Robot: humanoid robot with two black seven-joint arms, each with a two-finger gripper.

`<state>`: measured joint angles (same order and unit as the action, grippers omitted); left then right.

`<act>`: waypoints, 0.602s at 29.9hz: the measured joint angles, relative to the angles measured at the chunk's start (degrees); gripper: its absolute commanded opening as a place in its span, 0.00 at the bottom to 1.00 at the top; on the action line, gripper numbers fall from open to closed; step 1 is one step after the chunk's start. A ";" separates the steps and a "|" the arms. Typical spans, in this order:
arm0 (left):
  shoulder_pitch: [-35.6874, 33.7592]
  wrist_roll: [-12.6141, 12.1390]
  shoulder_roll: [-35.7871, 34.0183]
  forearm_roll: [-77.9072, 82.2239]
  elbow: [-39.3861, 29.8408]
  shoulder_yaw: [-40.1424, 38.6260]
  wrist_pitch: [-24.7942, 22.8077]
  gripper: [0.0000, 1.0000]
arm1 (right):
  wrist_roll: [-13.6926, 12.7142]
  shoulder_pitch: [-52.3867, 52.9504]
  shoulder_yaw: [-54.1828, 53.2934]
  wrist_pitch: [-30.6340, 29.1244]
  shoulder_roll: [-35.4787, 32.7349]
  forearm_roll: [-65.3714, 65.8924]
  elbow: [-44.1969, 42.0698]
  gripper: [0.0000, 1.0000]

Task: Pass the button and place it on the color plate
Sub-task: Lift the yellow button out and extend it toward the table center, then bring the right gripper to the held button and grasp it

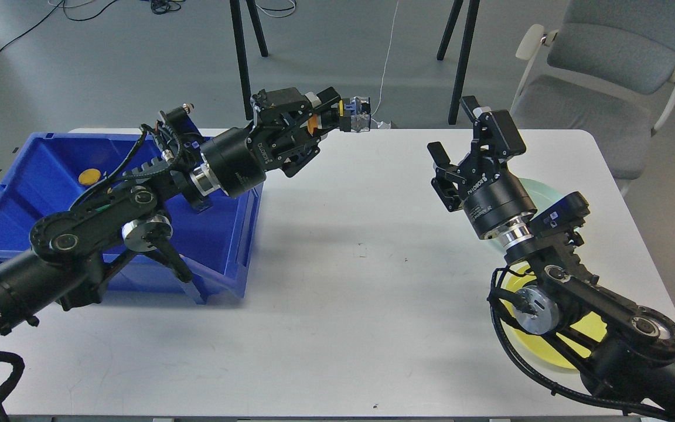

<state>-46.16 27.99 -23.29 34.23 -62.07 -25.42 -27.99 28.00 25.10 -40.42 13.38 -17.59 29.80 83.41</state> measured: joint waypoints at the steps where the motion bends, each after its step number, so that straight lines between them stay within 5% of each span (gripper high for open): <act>1: 0.00 0.00 0.00 -0.01 0.01 0.00 0.00 0.02 | 0.00 -0.09 -0.50 0.37 1.27 0.00 0.00 0.99; 10: 0.01 0.00 0.09 -0.05 0.03 0.00 0.00 0.02 | 0.00 0.36 -2.61 3.09 12.91 -0.05 -0.65 0.99; 18: 0.01 0.01 0.09 -0.05 0.03 0.00 0.00 0.02 | 0.00 3.55 -1.01 4.68 15.35 0.06 -3.33 0.99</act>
<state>-46.14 28.00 -23.20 34.19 -62.05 -25.41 -28.00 28.00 28.64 -41.43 18.05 -2.25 29.87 80.08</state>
